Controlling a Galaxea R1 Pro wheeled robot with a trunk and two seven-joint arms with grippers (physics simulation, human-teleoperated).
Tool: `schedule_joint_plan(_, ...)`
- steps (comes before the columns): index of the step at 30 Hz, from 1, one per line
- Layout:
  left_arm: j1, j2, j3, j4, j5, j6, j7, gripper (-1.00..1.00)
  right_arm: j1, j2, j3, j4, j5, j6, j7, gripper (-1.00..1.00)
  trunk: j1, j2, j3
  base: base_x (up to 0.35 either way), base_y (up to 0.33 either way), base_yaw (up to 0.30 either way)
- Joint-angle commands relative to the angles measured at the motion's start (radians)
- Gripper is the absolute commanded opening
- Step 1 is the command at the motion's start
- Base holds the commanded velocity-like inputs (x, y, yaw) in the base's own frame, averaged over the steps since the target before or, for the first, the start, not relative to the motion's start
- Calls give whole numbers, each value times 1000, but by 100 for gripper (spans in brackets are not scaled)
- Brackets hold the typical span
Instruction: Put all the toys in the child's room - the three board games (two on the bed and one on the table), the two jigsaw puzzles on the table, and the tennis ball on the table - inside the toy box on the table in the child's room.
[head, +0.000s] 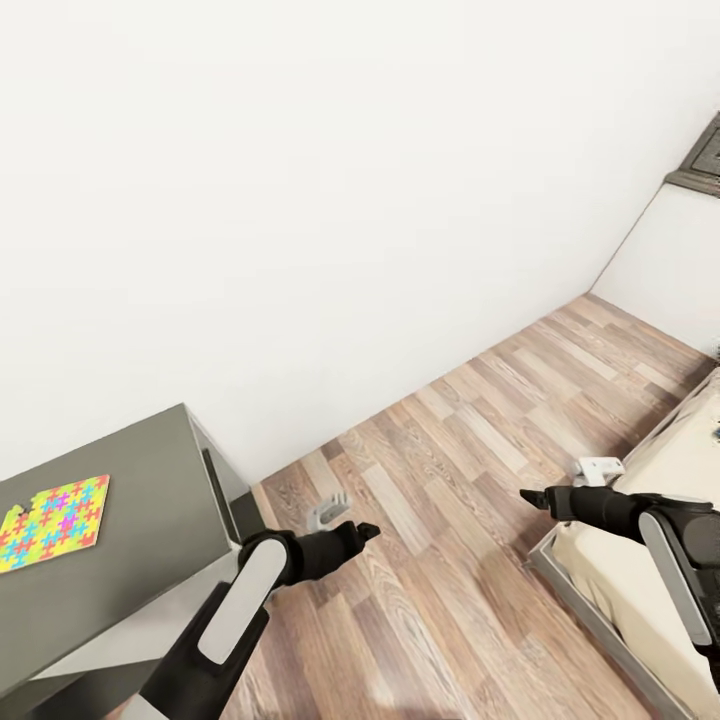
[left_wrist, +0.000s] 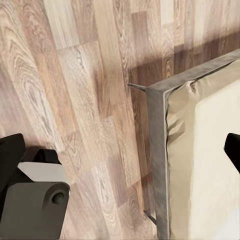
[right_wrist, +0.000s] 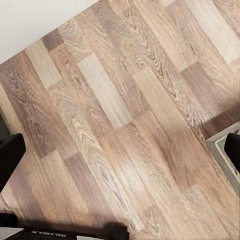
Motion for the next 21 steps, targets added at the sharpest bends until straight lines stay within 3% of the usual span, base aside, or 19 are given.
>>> schedule_joint_plan(1,0,-1,-1,5,-3,-6,9,100,2,5,-1,0,-1,5,1,100,1,-2,0,0,0,-106)
schedule_joint_plan(2,0,-1,-1,5,-3,-6,9,100,2,5,-1,0,-1,5,1,100,1,-2,2,0,0,-106)
schedule_joint_plan(7,6,2,-18,20,-68,-36,2,100,14,25,2,0,0,5,0,100,1,-2,10,0,0,-106)
schedule_joint_plan(13,17,4,-19,32,-96,-50,-13,100,21,60,4,7,1,5,-1,100,1,-2,20,0,0,-104)
schedule_joint_plan(21,22,6,-20,37,-107,-66,-43,100,24,93,4,14,4,5,-2,100,1,-2,32,0,0,-102)
